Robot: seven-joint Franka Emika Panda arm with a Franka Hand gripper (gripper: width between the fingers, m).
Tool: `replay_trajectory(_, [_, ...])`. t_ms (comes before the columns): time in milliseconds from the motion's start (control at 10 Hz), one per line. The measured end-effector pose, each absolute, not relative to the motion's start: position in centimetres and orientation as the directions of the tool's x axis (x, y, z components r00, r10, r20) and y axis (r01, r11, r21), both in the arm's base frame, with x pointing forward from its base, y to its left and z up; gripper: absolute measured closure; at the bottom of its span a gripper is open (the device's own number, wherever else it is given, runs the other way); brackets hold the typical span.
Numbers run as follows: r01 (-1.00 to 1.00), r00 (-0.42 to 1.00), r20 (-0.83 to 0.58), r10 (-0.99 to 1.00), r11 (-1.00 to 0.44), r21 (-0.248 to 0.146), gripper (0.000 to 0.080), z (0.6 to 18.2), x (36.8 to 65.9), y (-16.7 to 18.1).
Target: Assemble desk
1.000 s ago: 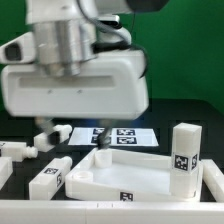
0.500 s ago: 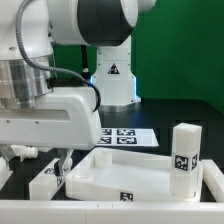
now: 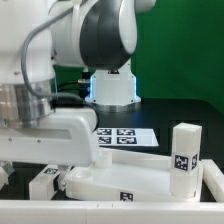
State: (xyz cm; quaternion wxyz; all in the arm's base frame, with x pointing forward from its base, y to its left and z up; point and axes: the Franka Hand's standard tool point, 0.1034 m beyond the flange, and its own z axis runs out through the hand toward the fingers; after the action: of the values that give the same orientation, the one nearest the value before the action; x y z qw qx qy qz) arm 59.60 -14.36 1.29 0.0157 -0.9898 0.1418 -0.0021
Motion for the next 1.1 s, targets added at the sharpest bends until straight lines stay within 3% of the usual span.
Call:
replay_trajectory(400, [-0.282, 0.959, -0.002, -0.282, -0.959, -0.028, 0.0181, 0.8, 59.1, -14.4])
replay_trajectory(600, [-0.282, 0.959, -0.002, -0.282, -0.959, -0.027, 0.0518, 0.8, 59.1, -14.4])
replay_trajectory(800, [-0.279, 0.96, -0.005, -0.279, -0.96, -0.028, 0.0515, 1.0, 59.2, -14.5])
replay_trajectory(1100, [-0.282, 0.959, -0.001, -0.283, -0.958, -0.055, 0.0515, 5.1, 58.4, -13.4])
